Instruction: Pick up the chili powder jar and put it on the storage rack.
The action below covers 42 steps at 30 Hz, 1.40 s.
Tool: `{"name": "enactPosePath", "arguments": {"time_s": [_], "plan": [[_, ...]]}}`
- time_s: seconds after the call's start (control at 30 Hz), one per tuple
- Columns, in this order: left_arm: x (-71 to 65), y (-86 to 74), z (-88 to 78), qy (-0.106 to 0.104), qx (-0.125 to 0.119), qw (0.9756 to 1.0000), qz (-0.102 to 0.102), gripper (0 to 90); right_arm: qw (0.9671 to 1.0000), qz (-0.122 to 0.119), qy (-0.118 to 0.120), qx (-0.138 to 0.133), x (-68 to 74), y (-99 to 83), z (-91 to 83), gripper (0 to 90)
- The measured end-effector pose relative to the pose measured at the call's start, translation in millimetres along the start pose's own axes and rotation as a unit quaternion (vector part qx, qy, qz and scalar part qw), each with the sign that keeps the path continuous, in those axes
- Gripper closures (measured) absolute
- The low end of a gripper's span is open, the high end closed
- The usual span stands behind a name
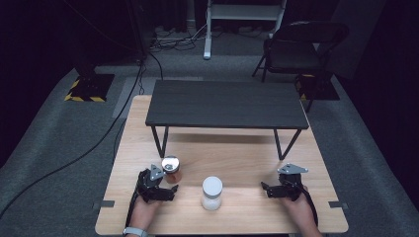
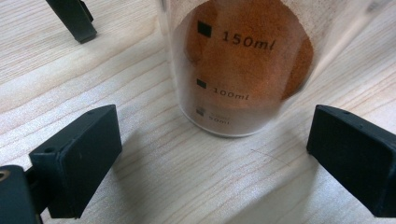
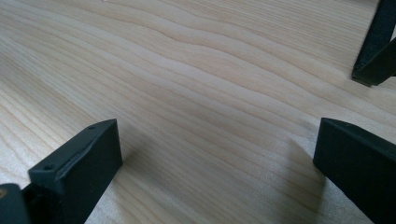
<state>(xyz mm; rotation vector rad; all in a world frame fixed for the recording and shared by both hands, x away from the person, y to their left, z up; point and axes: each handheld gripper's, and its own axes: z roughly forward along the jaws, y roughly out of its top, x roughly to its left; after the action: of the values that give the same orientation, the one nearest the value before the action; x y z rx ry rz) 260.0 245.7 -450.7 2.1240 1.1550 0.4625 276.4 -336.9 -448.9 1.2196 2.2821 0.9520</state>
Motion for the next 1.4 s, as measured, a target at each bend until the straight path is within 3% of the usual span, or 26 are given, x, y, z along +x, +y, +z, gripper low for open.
{"name": "enactPosePath", "arguments": {"time_s": [0.63,0.8,0.87,0.9,1.07,1.17,1.2,1.23,1.27,1.33,1.4], "plan": [[-3.6,0.9,0.7,0.001,0.001,1.0000,-0.001,2.8,1.0000,0.003,0.000,-0.001,0.1,-0.7,-0.5,1.0],[-6.8,-4.5,-2.3,0.012,-0.015,0.9996,0.019,7.8,1.0000,0.003,-0.002,0.000,0.5,-0.6,-0.6,0.9],[-3.2,-10.4,-5.3,0.005,-0.037,0.9993,0.005,7.2,1.0000,0.003,-0.002,0.000,0.5,-0.6,-0.6,0.9],[-1.3,-16.0,-9.7,-0.002,-0.062,0.9981,0.001,7.1,1.0000,0.003,-0.002,0.000,0.5,-0.6,-0.6,0.9],[-3.4,-32.2,-17.5,-0.005,-0.134,0.9908,0.017,5.4,1.0000,0.004,-0.002,-0.001,0.5,-0.7,-0.6,1.0],[-5.3,-42.0,-19.3,0.003,-0.173,0.9846,0.026,4.5,1.0000,0.003,-0.002,-0.001,0.5,-0.7,-0.6,1.0],[-4.8,-46.8,-20.0,0.001,-0.191,0.9813,0.024,3.8,1.0000,0.004,-0.002,-0.001,0.5,-0.7,-0.6,1.0],[-4.8,-46.8,-20.0,0.001,-0.191,0.9813,0.024,3.7,1.0000,0.004,-0.002,-0.001,0.5,-0.7,-0.6,1.0],[-4.1,-51.6,-21.6,-0.001,-0.212,0.9768,0.027,3.7,1.0000,0.004,-0.001,-0.001,0.5,-0.7,-0.6,1.0],[-4.6,-55.6,-22.7,-0.003,-0.231,0.9726,0.029,3.7,1.0000,0.004,-0.001,-0.001,0.5,-0.7,-0.6,1.0],[-3.5,-56.3,-22.3,-0.009,-0.235,0.9717,0.026,3.7,1.0000,0.004,-0.002,-0.001,0.5,-0.7,-0.6,1.0]]}}
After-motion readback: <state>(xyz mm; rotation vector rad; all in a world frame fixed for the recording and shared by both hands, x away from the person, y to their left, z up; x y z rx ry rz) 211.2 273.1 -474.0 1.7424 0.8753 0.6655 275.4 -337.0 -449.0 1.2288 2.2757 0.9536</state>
